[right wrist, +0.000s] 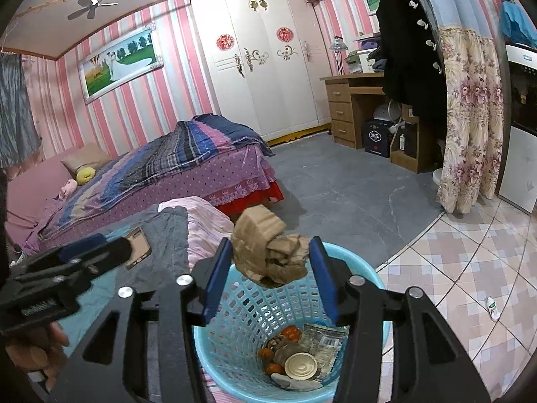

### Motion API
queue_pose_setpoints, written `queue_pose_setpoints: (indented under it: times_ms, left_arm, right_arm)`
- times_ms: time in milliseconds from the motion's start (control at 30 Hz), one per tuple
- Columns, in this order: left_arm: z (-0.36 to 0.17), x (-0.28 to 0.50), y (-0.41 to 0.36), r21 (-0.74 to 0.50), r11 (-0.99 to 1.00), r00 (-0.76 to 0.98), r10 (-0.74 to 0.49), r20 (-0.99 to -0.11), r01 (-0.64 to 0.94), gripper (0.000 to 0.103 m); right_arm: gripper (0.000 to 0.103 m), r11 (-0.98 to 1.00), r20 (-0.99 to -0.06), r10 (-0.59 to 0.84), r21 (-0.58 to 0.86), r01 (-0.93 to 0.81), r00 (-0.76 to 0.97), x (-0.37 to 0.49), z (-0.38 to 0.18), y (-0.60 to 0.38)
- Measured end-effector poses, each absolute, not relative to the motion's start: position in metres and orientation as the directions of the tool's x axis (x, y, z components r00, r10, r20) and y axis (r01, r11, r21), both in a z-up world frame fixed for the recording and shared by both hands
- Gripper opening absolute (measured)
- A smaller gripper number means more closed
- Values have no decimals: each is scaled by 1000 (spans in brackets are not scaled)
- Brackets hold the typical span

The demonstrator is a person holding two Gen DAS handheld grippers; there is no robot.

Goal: Collect trash
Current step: 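Open the left tool to drop the orange peel while the right releases the paper scrap, then move both tools back over the bed toward the cardboard tube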

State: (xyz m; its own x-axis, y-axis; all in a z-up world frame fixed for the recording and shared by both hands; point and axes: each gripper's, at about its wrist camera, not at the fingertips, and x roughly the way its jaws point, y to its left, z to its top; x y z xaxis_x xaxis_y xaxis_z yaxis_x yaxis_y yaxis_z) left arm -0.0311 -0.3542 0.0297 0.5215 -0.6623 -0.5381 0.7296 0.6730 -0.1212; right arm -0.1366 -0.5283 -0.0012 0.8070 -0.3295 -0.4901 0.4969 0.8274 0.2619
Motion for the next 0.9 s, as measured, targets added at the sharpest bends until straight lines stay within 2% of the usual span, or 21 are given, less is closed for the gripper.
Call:
queue_pose_setpoints:
  times_ms: [67, 633, 900]
  left_arm:
    - [28, -28, -342, -125, 692, 538, -650, -537, 711, 76]
    - [29, 3, -220, -119, 820, 672, -534, -513, 560, 76]
    - [13, 27, -148, -83, 894, 743, -413, -527, 439, 78]
  right_arm:
    - [68, 828, -495, -331, 255, 499, 803, -134, -1, -527]
    - [73, 856, -509, -327, 198, 478, 796, -112, 1, -493]
    - [74, 920, -482, -234, 170, 353, 844, -86, 5, -445]
